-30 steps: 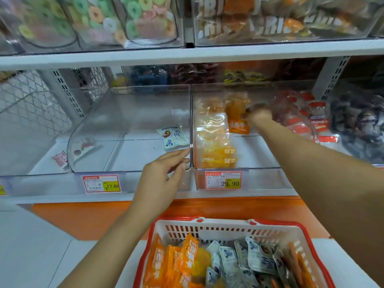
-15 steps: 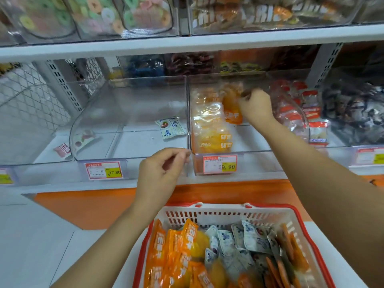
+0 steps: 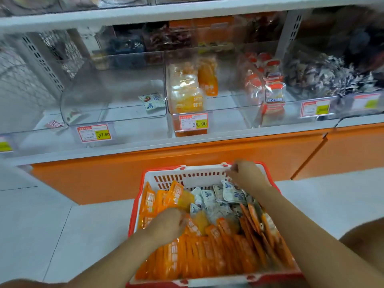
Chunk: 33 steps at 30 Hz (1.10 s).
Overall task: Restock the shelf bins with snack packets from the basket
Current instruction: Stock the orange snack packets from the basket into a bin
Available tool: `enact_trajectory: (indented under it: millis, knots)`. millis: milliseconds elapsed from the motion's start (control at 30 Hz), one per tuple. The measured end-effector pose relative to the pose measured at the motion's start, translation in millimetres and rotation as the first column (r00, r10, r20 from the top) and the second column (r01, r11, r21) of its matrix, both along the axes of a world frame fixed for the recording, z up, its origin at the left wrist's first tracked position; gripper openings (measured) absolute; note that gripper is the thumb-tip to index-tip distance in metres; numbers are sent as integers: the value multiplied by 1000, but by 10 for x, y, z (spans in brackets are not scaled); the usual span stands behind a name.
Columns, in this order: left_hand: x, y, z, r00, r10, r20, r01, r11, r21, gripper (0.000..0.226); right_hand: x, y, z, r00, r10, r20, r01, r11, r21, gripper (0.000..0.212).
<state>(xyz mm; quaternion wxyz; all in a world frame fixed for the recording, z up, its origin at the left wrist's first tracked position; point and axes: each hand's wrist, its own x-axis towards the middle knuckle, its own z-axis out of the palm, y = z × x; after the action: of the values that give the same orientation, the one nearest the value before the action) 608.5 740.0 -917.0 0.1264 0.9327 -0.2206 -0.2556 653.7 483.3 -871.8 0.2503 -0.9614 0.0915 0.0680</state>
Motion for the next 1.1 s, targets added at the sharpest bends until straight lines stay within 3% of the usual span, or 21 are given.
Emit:
enact_trajectory:
  millis: [67, 133, 233, 400, 500, 533, 600, 633, 700, 767, 833, 967, 1000, 1100]
  knots:
    - [-69, 50, -105, 999, -39, -29, 41, 996, 82, 36, -265, -98, -245, 969, -30, -243, -1, 992, -127, 18]
    - [-102, 69, -136, 998, -44, -51, 49, 994, 101, 35, -496, -140, -443, 910, -79, -406, 29, 991, -128, 23]
    - [-96, 53, -121, 995, -10, -99, 17, 997, 72, 33, -675, -67, -690, 882, 17, -471, -131, 969, -211, 31]
    - [13, -10, -24, 978, 102, -181, -89, 993, 80, 27, -751, 118, -665, 926, -5, -377, -112, 952, -286, 25]
    - [66, -146, 221, 925, 270, -267, -310, 943, -121, 39, -707, 251, -454, 994, 103, -23, -105, 985, -138, 23]
    - [81, -197, 335, 857, 343, -384, -452, 859, -241, 40, -700, 304, -344, 979, 126, 159, -125, 992, -18, 23]
    - [128, -292, 568, 620, 334, -710, -744, 538, -396, 46, -691, 430, -109, 858, 213, 467, -299, 947, 118, 26]
    - [153, -323, 680, 523, 270, -809, -828, 386, -407, 48, -690, 487, -6, 776, 279, 566, -406, 907, 109, 29]
    - [220, -324, 845, 460, 192, -867, -882, 207, -423, 37, -661, 564, 184, 687, 345, 640, -515, 852, 93, 32]
    - [288, -291, 994, 472, 170, -865, -881, 128, -456, 24, -616, 578, 369, 669, 344, 659, -551, 825, 128, 37]
    - [373, -250, 1139, 520, 175, -836, -854, 127, -504, 18, -573, 577, 549, 708, 283, 647, -535, 813, 230, 46]
    - [486, -191, 1479, 724, 232, -649, -689, 284, -667, 13, -405, 583, 791, 867, -45, 497, -243, 831, 500, 48]
    - [503, -190, 1559, 766, 228, -601, -642, 308, -702, 18, -339, 571, 856, 915, -65, 399, -193, 797, 572, 46]
    - [568, -223, 1753, 851, 291, -438, -518, 325, -791, 18, -163, 497, 1080, 989, 12, 147, -127, 580, 805, 22]
